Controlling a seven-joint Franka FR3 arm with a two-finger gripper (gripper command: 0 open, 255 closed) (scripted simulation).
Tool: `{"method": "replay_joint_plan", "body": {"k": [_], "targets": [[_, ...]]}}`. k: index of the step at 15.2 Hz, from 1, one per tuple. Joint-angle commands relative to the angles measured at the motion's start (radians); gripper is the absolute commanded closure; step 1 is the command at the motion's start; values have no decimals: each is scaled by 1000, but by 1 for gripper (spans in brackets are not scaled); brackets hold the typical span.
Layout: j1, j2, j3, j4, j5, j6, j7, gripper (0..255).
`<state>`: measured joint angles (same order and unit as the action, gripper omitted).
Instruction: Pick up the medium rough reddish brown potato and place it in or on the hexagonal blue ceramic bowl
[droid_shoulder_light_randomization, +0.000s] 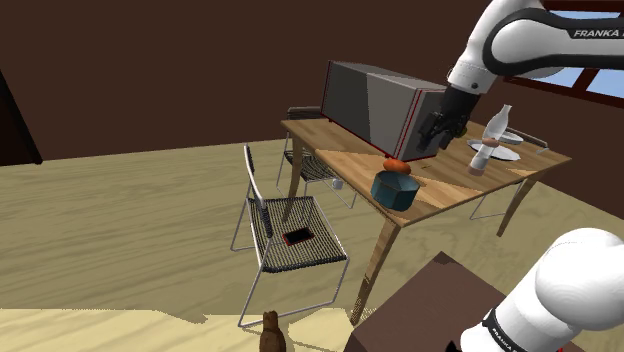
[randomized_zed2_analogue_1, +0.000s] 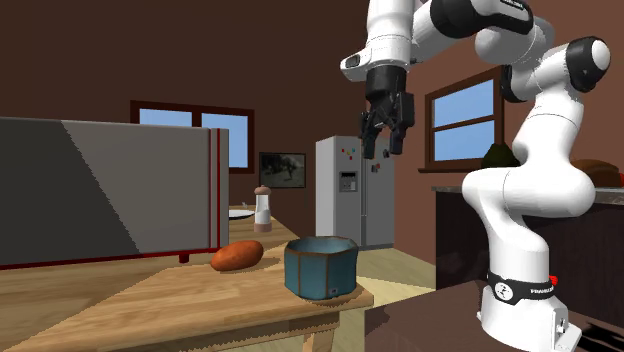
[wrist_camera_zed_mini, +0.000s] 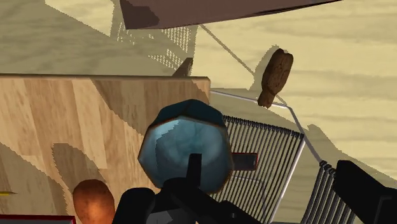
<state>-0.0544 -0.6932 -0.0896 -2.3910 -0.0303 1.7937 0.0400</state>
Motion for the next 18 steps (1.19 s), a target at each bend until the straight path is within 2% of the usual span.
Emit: {"method": "replay_joint_plan", "body": {"k": [1, 10, 18], "targets": [[-9, 45, -26, -8, -18, 57, -31, 0], [-42, 294, -152, 37, -62, 275, -179, 0], [-60, 565, -251, 165, -20, 430, -331, 0]]}}
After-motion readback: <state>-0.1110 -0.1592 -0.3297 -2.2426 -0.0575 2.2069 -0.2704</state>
